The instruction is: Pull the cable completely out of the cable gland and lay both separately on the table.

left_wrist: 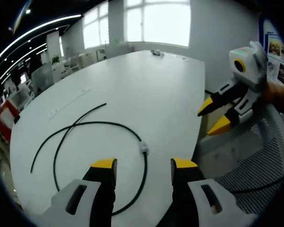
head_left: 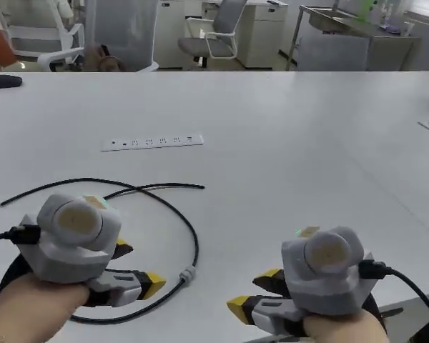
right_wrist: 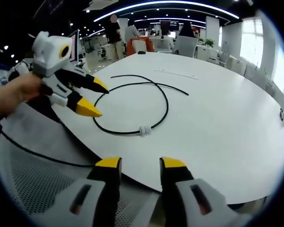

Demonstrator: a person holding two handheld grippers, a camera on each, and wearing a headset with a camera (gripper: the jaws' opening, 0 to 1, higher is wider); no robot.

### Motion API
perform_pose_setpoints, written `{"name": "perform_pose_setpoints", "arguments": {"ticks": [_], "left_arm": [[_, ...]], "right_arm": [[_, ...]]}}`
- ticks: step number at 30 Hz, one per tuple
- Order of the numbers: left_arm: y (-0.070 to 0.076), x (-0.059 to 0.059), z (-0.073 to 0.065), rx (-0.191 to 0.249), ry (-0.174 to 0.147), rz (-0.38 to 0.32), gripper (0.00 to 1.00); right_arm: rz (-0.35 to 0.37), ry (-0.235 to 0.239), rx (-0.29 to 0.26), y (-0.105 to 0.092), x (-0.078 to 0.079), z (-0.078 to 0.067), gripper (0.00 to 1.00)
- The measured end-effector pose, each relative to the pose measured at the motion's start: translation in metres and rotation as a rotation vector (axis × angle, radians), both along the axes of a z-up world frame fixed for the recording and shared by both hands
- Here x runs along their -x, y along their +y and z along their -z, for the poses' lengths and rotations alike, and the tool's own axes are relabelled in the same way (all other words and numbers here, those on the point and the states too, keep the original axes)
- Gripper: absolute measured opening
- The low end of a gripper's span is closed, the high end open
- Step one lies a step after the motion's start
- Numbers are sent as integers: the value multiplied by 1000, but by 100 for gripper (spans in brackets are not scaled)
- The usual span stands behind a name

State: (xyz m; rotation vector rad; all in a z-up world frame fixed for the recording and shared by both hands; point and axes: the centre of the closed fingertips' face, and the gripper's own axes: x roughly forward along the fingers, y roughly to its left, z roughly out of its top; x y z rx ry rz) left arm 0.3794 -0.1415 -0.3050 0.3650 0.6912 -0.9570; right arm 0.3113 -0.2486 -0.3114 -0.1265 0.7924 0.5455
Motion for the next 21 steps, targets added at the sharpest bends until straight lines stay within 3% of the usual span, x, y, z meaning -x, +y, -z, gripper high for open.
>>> {"name": "perform_pose_setpoints", "arguments": {"ticks": [1, 4, 7, 8, 9, 12, 13, 14, 15, 17, 21], "left_arm": [[-6, -2, 5, -9, 1, 15, 47], [-19, -5, 20, -16, 46, 42, 47], [-30, -12, 36, -35, 56, 69, 47], [-29, -15, 48, -89, 37, 104, 47], [-29, -16, 55, -109, 56, 102, 48], [-42, -24, 68, -51, 100, 60, 46], [-44, -28, 74, -52, 100, 60, 46], [-45, -28, 79, -53, 124, 36, 47], [-48, -30, 82, -50, 129, 30, 48], [-55, -33, 87, -40, 115, 29, 47], [-57, -33, 100, -63, 100, 26, 39]], "right_arm": [[1, 4, 1, 0, 0, 1, 32], [14, 10, 8, -3, 0, 2, 31], [33, -4, 12, -8, -1, 1, 28], [37, -6, 15, -9, -2, 0, 27], [39, -7, 20, -9, -2, 1, 27], [26, 3, 52, -10, 0, 4, 26], [28, 4, 61, -10, 0, 4, 26], [24, 2, 71, -11, 0, 4, 25], [15, -6, 86, -11, 0, 3, 25], [17, -12, 91, -12, -1, 2, 22], [26, -8, 99, -14, -1, 3, 22]]}}
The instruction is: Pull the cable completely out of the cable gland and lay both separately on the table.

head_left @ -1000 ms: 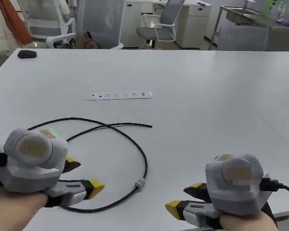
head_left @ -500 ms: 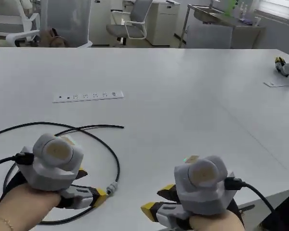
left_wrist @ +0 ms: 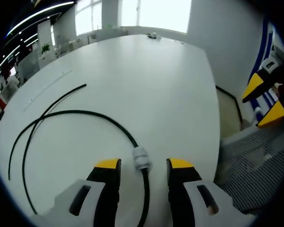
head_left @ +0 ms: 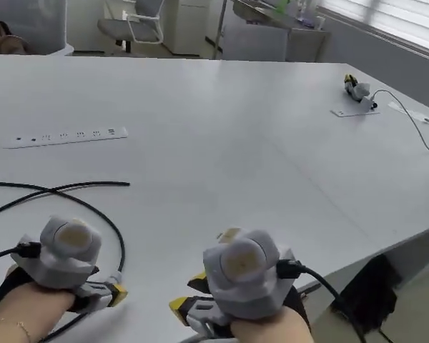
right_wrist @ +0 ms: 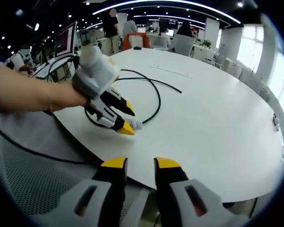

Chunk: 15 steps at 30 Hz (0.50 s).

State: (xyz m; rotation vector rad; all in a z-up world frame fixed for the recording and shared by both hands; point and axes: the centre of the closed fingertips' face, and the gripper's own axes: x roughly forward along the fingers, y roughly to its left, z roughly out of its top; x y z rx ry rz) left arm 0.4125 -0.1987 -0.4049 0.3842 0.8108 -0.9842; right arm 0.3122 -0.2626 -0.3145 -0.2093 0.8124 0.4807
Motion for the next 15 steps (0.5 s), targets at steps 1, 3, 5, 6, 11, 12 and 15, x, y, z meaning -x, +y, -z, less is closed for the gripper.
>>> {"name": "perform_pose_setpoints", "arguments": {"ticks": [1, 3, 5, 6, 11, 12, 15], "left_arm": [[0, 0, 2, 0, 2, -10, 37], [1, 1, 6, 0, 28, -41, 34], [0, 2, 9, -7, 25, -36, 31], [1, 2, 9, -11, 17, -39, 30], [1, -3, 7, -9, -30, -25, 25], [2, -4, 6, -18, -45, -18, 22], [4, 0, 4, -10, -35, -21, 18]], "right_arm": [[3, -4, 1, 0, 0, -1, 22], [4, -4, 5, -1, -1, 0, 22], [8, -2, 9, -1, -1, 0, 22], [5, -4, 10, -1, -1, 0, 22], [8, -13, 16, -2, -3, -2, 20], [8, -13, 18, -2, -3, -2, 20], [10, -15, 21, -2, -3, -2, 20]]}}
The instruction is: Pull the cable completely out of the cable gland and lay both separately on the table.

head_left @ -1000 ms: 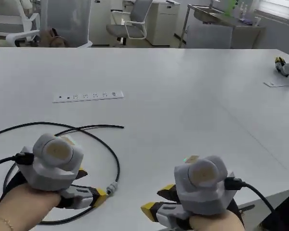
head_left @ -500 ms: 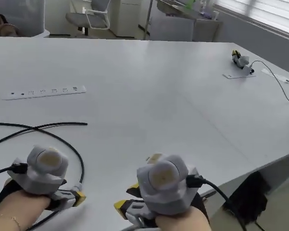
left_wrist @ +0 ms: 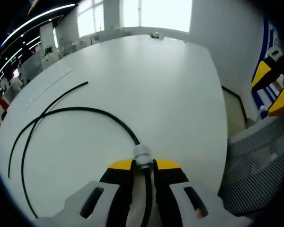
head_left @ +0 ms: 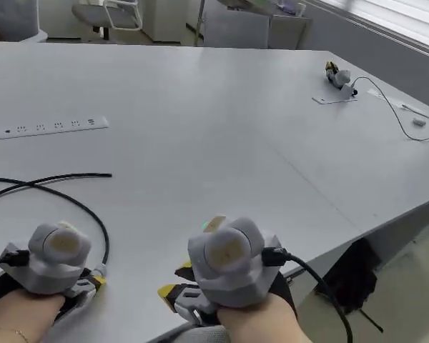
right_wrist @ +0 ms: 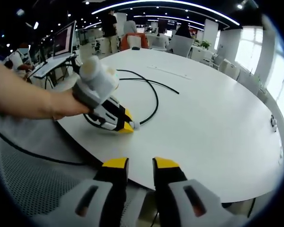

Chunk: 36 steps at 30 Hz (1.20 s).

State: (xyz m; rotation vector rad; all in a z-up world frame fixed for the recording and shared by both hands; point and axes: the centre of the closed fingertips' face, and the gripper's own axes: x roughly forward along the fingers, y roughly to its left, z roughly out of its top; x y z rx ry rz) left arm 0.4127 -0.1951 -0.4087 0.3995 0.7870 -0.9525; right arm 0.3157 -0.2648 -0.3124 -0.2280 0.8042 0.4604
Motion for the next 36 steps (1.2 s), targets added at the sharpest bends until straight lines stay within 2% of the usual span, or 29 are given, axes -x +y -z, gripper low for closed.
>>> {"name": "perform_pose_setpoints", "arguments": {"ticks": [1, 3, 6, 9, 11, 13, 16, 19, 21, 25, 28, 30, 32, 33, 36], "left_arm": [[1, 2, -1, -10, -9, 19, 18], [3, 5, -1, -27, 2, 32, 17], [6, 6, -10, -18, 5, 56, 17], [8, 6, -28, 3, 9, 73, 17], [10, 5, -43, 15, -11, 95, 17], [12, 8, -59, 29, -17, 100, 17], [20, 9, -81, 63, -18, 95, 17], [28, 11, -97, 81, -29, 97, 17], [35, 19, -107, 85, -33, 102, 17], [47, 29, -118, 69, -52, 120, 17], [54, 41, -128, 78, -58, 134, 17], [58, 48, -131, 81, -59, 141, 17], [62, 56, -136, 81, -66, 146, 17], [63, 59, -137, 81, -68, 150, 17], [69, 68, -141, 80, -70, 165, 17]], "right_arm": [[-1, 3, 3, 0, 0, 0, 20], [0, 6, 2, 0, 0, 1, 20], [0, 2, -2, 0, 1, 0, 20], [-4, 9, -7, 2, 1, 1, 20], [-23, 28, 4, 5, 3, 4, 20], [-28, 28, 1, 5, 3, 3, 20], [-40, 34, -15, 8, 5, 3, 20], [-56, 47, -20, 11, 7, 5, 20], [-66, 51, -20, 12, 8, 6, 21], [-91, 80, -32, 17, 12, 9, 21], [-128, 102, -54, 24, 17, 10, 22], [-194, 140, -78, 33, 25, 12, 21], [-244, 205, -76, 39, 34, 17, 20], [-275, 200, -62, 41, 34, 17, 20], [-305, 181, -71, 45, 33, 13, 23]]}}
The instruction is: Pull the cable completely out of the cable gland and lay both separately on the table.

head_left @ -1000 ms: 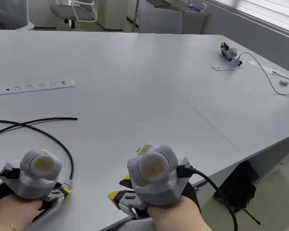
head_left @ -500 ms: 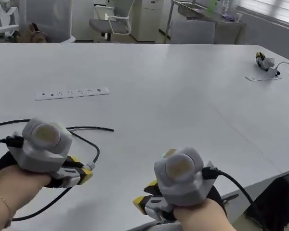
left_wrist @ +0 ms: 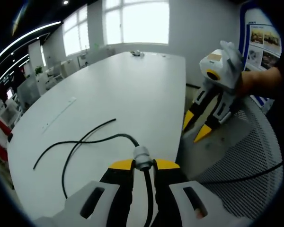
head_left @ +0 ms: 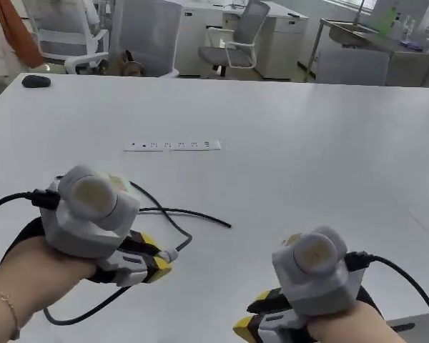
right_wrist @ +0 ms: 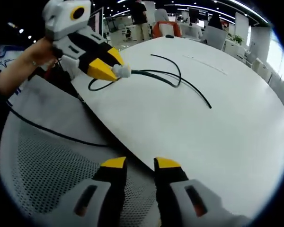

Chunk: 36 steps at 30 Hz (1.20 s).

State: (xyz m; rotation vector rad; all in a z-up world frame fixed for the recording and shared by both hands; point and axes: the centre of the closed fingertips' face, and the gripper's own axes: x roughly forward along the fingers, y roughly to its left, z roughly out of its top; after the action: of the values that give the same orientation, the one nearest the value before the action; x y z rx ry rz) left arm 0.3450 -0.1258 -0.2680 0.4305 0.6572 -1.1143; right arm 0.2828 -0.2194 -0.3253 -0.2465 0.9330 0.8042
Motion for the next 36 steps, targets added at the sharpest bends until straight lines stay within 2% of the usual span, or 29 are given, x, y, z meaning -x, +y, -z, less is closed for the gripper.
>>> {"name": "perform_pose_setpoints", "arguments": {"ticks": [4, 7, 9, 12, 14, 15, 17, 18, 21, 24, 27, 28, 31, 34, 36], "left_arm": [[7, 10, -3, -5, -2, 9, 17], [11, 20, -3, -15, 9, 36, 17], [13, 26, -2, -16, 18, 53, 17], [16, 36, 0, -30, 27, 92, 17], [17, 39, 1, -30, 31, 98, 17], [17, 39, 1, -29, 34, 102, 17], [17, 43, 1, -26, 44, 112, 17], [17, 44, 1, -28, 45, 117, 17], [16, 48, 3, -36, 55, 134, 17], [16, 49, 4, -41, 59, 139, 17], [15, 51, 5, -41, 66, 139, 17], [15, 51, 6, -40, 68, 140, 17], [15, 52, 8, -47, 74, 145, 17], [16, 53, 11, -53, 79, 145, 17], [17, 54, 13, -51, 86, 142, 17]], "right_arm": [[-46, -11, -32, 6, -3, -9, 24], [-95, -54, -60, 15, -12, -22, 25], [-149, -108, -70, 25, -21, -34, 26], [-245, -191, -90, 51, -33, -51, 28], [-308, -249, -47, 66, -39, -54, 32], [-327, -259, -37, 68, -39, -54, 33], [-453, -301, 13, 86, -35, -51, 33], [-483, -309, 27, 90, -33, -49, 33], [-527, -359, 45, 101, -35, -46, 30], [-576, -388, 64, 107, -32, -43, 24], [-635, -410, 125, 105, -31, -36, 16], [-649, -416, 144, 103, -31, -34, 9], [-683, -429, 163, 102, -28, -29, 7], [-680, -426, 207, 93, -31, -23, 6], [-666, -416, 209, 87, -33, -21, 5]]}}
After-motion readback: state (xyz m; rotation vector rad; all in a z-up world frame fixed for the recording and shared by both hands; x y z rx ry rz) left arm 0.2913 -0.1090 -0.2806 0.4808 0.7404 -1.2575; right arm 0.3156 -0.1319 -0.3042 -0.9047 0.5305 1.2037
